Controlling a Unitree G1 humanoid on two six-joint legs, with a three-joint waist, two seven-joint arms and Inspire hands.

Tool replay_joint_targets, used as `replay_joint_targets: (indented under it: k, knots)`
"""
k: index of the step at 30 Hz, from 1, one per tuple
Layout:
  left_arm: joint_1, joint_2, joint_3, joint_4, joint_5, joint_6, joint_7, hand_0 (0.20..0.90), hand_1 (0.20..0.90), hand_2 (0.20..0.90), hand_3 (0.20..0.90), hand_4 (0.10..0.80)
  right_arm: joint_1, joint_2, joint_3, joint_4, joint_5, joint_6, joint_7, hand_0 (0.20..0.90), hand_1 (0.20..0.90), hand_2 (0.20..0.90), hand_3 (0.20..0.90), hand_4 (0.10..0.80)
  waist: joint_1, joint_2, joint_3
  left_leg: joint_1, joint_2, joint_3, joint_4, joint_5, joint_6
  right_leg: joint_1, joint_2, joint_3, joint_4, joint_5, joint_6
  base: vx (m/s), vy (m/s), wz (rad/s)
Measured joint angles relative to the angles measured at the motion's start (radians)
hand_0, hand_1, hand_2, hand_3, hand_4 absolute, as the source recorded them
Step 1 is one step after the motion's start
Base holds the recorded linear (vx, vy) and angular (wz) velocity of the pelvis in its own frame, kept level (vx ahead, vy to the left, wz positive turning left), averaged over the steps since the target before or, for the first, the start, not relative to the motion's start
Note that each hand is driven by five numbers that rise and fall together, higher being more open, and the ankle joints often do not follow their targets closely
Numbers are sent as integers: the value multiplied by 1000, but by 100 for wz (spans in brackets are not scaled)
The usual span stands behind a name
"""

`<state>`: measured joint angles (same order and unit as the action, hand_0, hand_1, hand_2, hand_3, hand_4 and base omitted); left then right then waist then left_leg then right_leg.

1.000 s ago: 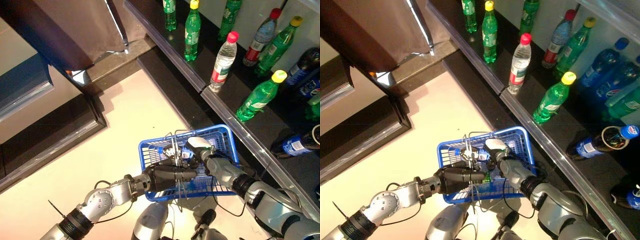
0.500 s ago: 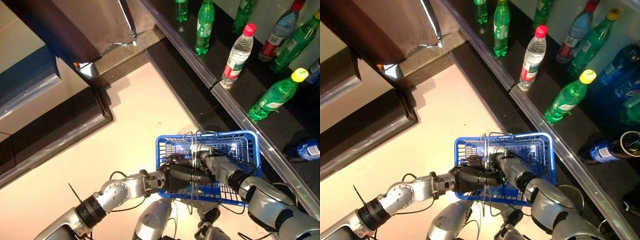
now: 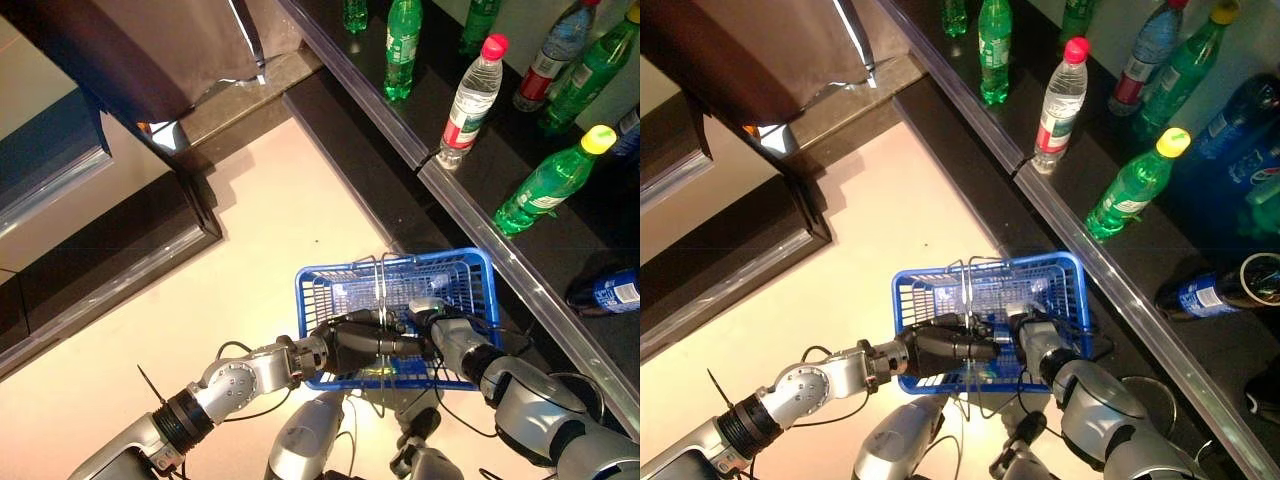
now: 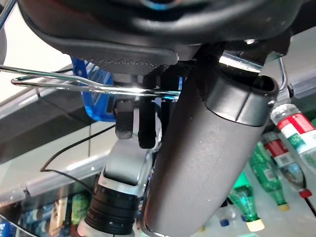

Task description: Pick up the drink and place into the basket.

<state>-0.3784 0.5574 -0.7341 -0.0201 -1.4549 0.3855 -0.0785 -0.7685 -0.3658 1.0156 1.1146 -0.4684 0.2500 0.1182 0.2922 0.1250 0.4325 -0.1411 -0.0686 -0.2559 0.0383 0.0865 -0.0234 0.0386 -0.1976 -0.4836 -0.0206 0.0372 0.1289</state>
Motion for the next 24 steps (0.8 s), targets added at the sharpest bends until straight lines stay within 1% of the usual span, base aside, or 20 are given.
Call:
replay_joint_targets:
  k: [3, 7, 11, 12, 17, 21, 24]
  knots:
    - [0, 0, 0, 1, -1, 0, 0, 300, 300, 300, 200, 100, -5, 0, -28, -1, 11, 0, -16, 900, 900, 900, 900, 800, -6, -1, 1, 0, 0, 0, 0, 0, 0, -1, 0, 0, 0, 0, 0, 0, 0, 0]
    - [-1, -2, 1, 14, -17, 4, 33, 300, 300, 300, 200, 100, -20, 0, -37, -11, 50, -11, -29, 900, 900, 900, 900, 800, -20, -6, 4, 0, 2, 2, 0, 1, 1, -1, 0, 1, 2, 0, 0, 0, 0, 0]
    - [-2, -5, 3, 55, -26, 8, 73, 300, 300, 300, 200, 100, -25, -2, -69, -44, 92, -37, -44, 900, 900, 900, 900, 800, -27, -14, 9, 1, 7, 13, -1, 1, 1, -6, 4, 10, 2, 2, -3, -7, 9, -7]
    - [-2, 0, 4, 55, -26, 8, 80, 300, 300, 300, 200, 100, -25, -2, -71, -45, 115, -46, -57, 900, 900, 900, 900, 800, -26, -16, 10, 1, 9, 23, -1, 1, 1, -7, 5, 13, 2, 3, -4, -6, 16, -8]
    - [-2, 4, 14, 55, -44, 13, 108, 300, 300, 300, 200, 100, -21, -15, -81, -76, 167, -76, -95, 900, 900, 900, 900, 800, -27, -25, 15, 8, 13, 34, -2, 1, 1, -7, 6, 25, 3, 5, -6, -9, 11, -7]
    - [10, 6, 54, 55, -74, 17, 140, 300, 300, 300, 200, 100, -19, -41, -112, -142, 198, -88, -132, 900, 900, 900, 900, 800, -32, -30, 19, 13, 17, 42, -3, 1, 2, -7, 8, 32, 6, 7, -9, -21, 19, -5]
    - [44, 8, 99, 55, -85, 12, 144, 300, 300, 300, 200, 100, -14, -70, -116, -228, 214, -89, -149, 900, 900, 900, 900, 800, -46, -34, 21, 17, 18, 46, -5, 2, 2, -7, 8, 37, 8, 7, -9, -1, 18, -5]
